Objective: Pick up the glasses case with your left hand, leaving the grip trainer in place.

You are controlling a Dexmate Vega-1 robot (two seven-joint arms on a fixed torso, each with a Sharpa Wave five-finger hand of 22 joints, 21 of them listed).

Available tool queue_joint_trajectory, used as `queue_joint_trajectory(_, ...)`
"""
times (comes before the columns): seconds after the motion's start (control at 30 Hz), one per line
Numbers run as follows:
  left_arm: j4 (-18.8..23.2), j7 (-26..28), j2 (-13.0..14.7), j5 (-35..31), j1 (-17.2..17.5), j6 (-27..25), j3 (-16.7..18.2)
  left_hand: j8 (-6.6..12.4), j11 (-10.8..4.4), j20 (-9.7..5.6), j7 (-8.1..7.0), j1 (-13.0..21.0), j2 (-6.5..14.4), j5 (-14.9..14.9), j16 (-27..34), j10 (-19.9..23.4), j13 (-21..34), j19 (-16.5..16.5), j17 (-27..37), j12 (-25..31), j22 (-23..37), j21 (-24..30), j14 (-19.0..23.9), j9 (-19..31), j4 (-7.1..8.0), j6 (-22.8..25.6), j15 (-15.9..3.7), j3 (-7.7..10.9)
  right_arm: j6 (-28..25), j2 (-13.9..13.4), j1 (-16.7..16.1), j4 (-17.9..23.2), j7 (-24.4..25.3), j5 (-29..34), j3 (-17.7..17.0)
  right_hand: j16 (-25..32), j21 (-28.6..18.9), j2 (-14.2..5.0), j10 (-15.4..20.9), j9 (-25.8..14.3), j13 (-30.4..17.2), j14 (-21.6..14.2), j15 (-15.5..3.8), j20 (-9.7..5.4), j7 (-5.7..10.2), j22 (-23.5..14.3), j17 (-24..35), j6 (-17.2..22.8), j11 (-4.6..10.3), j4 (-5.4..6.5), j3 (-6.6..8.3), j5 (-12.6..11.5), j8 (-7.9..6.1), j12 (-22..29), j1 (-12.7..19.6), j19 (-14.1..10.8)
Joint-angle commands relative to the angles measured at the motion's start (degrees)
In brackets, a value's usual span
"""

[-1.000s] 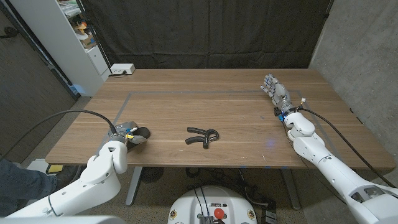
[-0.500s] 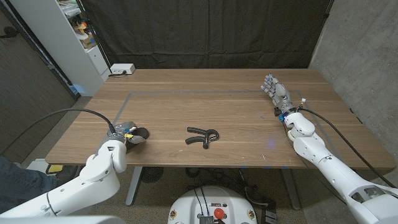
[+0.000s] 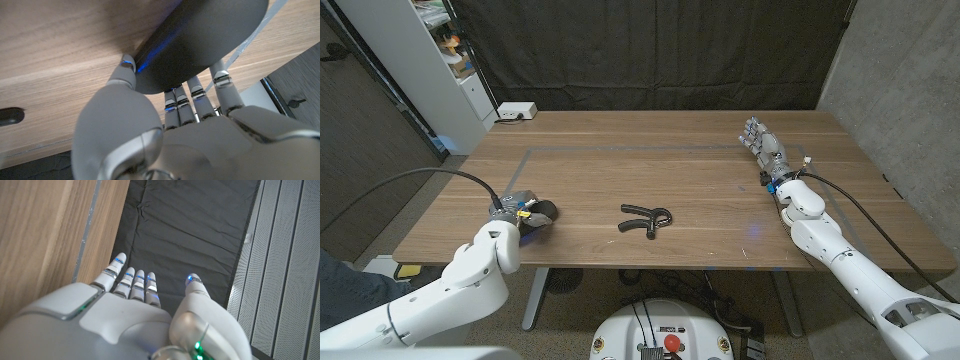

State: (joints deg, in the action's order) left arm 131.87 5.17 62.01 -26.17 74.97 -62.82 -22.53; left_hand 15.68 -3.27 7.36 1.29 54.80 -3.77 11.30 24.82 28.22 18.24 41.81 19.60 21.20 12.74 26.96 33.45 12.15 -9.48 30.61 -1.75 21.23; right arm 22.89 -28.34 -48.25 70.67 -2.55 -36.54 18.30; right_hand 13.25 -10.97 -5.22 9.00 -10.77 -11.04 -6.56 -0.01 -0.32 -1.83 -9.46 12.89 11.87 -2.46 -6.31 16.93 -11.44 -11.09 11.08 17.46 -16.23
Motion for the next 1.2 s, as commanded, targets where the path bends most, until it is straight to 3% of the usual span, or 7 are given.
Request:
queue_joint_trajectory(0.03, 0.72, 1.75, 1.84, 2.27, 0.4, 1.75, 1.86, 0.23, -0.07, -0.07, -0.04, 6.97, 7.64, 0.13, 0.07, 0.79, 0.29, -0.12, 0.12, 0.43, 0.01, 0.53, 0.49, 0.18, 0.41, 0.76, -0.22, 0.11, -0.21, -0.19, -0.66, 1.63, 1.55, 0.63, 0.07, -0.29, -0.03, -0.26, 0.65, -0.21, -0.19, -0.42, -0.16, -0.08, -0.06, -0.26, 0.18, 0.33, -0.07, -0.24, 0.0, -0.14, -0.31, 0.41, 0.27, -0.14)
queue_joint_trajectory(0.53, 2.36, 3.38, 3.38, 4.42, 3.04, 4.18, 6.6, 0.36, -0.25, -0.35, -0.1, 7.12, 7.73, 0.14, 0.05, 1.46, 0.75, -0.17, 0.16, 0.81, 0.01, 0.89, 0.98, 0.26, 0.48, 1.36, -0.3, 0.0, -0.35, -0.86, -2.22, 4.3, 3.16, 0.99, -0.09, -0.29, -0.04, -0.29, 0.66, -0.21, -0.19, -0.52, -0.09, -0.02, -0.06, -0.26, 0.19, 0.3, 0.03, -0.2, 0.01, -0.14, -0.29, 0.39, 0.21, -0.2)
queue_joint_trajectory(1.2, 7.7, 1.3, 6.88, 3.88, 4.06, 1.63, 9.89, 0.63, -0.42, -0.58, -0.26, 6.62, 7.75, 0.15, -0.39, 2.34, 1.37, 0.08, -0.19, 1.25, 0.0, 1.55, 1.66, 0.39, 0.88, 2.37, -0.51, -0.2, -0.43, -1.8, -3.33, 6.35, 3.66, 0.85, -0.51, -0.27, -0.04, -0.34, 0.77, -0.21, -0.19, -0.63, -0.12, 0.03, -0.11, -0.26, 0.21, 0.37, -0.08, -0.19, -0.03, -0.12, -0.32, 0.41, 0.18, -0.28)
